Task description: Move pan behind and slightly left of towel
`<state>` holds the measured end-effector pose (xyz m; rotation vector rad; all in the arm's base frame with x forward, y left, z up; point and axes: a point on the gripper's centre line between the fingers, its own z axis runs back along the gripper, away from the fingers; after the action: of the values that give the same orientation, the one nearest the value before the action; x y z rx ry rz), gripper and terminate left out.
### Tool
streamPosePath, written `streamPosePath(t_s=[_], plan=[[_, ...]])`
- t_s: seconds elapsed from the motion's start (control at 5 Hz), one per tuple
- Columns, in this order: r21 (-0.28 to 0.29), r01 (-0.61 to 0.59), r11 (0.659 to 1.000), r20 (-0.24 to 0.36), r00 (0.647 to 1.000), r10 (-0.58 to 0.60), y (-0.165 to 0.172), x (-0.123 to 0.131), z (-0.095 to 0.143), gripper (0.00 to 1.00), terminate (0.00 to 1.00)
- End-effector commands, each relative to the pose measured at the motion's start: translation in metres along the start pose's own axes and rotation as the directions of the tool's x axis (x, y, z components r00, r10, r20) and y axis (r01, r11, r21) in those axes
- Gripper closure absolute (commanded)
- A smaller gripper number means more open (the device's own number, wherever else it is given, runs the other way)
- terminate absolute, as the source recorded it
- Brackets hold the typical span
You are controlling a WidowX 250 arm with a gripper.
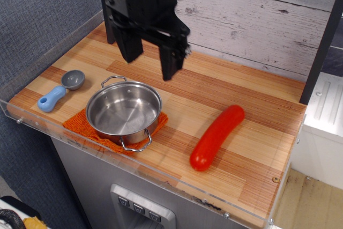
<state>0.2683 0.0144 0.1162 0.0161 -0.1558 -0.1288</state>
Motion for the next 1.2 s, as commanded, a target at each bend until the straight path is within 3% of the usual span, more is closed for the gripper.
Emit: streamPosePath(t_s=[0.0,0.4,1.0], plan=[[0.007,-0.075,0.997,-0.03,0.997,0.075,0.009,-0.009,-0.021,0.0,0.0],[-0.029,-0.077,0.997,-0.067,0.995,0.075,0.007,-0.03,-0.059,0.0,0.0],[-0.029,-0.023,0.999,-0.069,0.997,0.021,-0.004,-0.024,-0.078,0.0,0.0]])
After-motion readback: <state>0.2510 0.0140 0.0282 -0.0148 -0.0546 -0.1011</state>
